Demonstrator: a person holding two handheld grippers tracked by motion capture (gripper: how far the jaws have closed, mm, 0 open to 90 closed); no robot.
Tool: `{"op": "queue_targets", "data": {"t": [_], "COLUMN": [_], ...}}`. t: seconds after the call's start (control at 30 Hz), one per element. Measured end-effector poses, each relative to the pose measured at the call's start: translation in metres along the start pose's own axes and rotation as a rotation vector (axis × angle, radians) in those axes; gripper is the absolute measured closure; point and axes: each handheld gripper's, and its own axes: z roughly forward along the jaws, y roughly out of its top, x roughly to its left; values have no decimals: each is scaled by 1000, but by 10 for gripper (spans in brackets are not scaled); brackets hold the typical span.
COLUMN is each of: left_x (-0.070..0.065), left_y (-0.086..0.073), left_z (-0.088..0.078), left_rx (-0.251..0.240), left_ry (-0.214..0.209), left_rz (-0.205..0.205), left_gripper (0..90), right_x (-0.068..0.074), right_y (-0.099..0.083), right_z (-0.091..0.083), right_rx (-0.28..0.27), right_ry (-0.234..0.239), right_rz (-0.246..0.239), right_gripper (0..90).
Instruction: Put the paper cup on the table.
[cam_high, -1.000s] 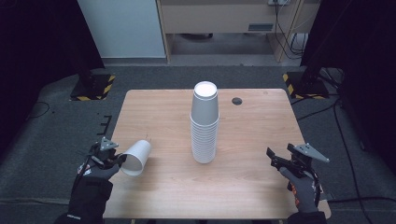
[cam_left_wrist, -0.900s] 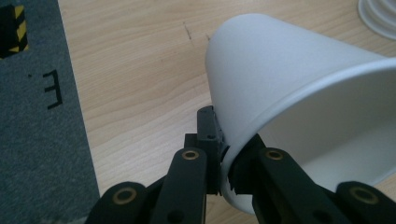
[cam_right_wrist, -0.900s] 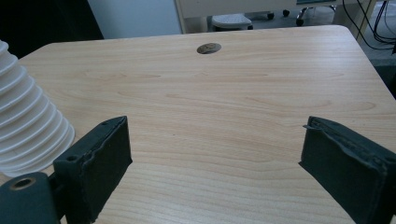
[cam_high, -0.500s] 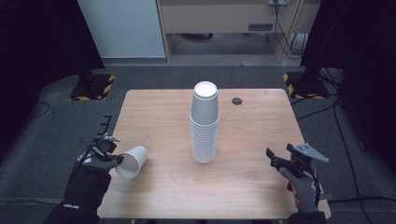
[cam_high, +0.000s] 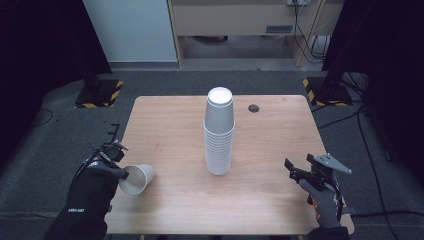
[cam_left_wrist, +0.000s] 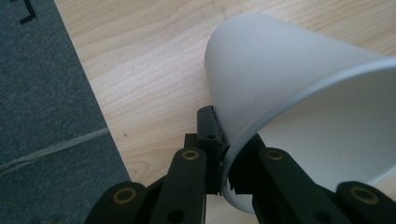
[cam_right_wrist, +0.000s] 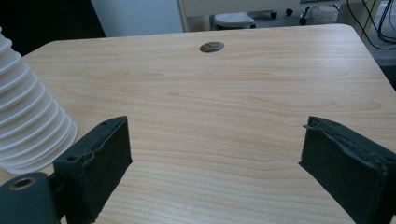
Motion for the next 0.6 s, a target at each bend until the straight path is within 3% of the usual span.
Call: {"op": "queue_targets", "data": {"t": [0.17,0.3,0.47,0.6], "left_x": [-3,-4,-6,-6], "left_y": [3,5,7,7], "left_z": [2,3,6,8], "left_rx": [34,53,33,-14], "left_ry": [-29,-29,-44,-43], "left_rz": [0,4,-14,-31], "left_gripper": [844,835,818,784], "right_x": [-1,-1,0,-1], "right_y": [0,0,0,0], "right_z": [0,0,0,0], "right_rx": [-1,0,2,1], "right_ry": [0,1,2,1], "right_rz": [0,-2,-1,-1], "right_gripper": [85,85,85,85]}}
